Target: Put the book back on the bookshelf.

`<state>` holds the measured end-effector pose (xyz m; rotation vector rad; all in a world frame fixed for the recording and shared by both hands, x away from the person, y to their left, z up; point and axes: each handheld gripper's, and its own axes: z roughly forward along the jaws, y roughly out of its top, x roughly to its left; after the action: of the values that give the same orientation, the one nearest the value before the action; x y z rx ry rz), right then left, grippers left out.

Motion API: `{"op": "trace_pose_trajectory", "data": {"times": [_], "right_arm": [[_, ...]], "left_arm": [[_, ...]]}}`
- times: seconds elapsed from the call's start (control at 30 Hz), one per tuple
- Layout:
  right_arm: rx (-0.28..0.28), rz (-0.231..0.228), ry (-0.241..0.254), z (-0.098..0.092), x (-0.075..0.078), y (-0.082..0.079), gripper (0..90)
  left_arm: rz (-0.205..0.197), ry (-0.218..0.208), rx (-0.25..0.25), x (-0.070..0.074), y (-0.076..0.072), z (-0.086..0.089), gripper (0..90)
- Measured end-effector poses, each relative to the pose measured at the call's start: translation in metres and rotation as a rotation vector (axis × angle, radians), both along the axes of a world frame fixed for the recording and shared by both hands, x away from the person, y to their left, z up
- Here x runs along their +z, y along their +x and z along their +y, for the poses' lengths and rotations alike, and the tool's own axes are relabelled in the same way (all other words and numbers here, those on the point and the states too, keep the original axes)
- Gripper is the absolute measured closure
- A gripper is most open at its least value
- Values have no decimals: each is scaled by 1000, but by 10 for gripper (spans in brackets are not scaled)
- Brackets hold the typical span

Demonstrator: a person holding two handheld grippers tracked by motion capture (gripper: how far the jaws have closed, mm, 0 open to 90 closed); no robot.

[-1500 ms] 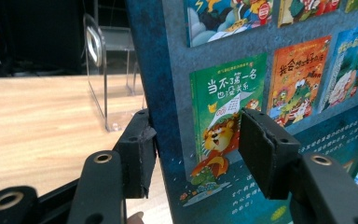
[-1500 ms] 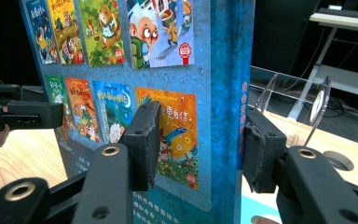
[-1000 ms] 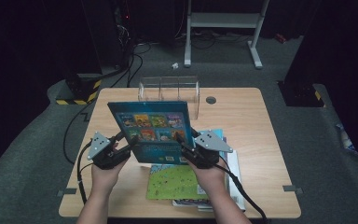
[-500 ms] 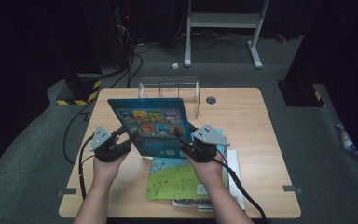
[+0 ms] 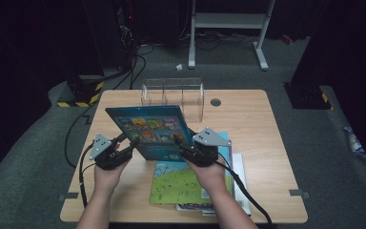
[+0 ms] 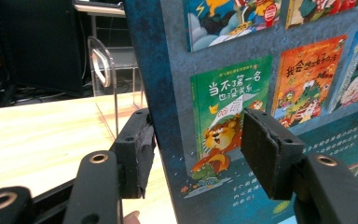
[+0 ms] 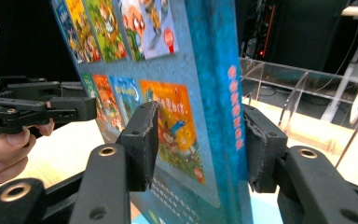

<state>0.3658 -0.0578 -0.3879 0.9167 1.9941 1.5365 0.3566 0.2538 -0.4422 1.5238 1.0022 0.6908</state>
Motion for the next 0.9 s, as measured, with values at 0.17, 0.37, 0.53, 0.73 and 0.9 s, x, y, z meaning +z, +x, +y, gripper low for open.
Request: {"op": "trace_pose_trajectory", "data": {"times": [0.17, 0.37, 0.53, 0.73, 0.9], "right_arm": [[29, -2, 19, -3, -2, 2, 562], [110, -38, 21, -8, -7, -4, 684], [177, -28, 46, -12, -14, -10, 805], [162, -62, 50, -18, -17, -17, 815], [151, -87, 32, -14, -17, -23, 815]], "left_arm": [[2, 1, 25, 0, 0, -1, 442], [5, -10, 52, 0, 0, 2, 486], [24, -21, 86, -2, 1, 9, 466], [37, -8, 69, 2, -7, 6, 427], [12, 12, 22, 11, -18, -10, 345]]}}
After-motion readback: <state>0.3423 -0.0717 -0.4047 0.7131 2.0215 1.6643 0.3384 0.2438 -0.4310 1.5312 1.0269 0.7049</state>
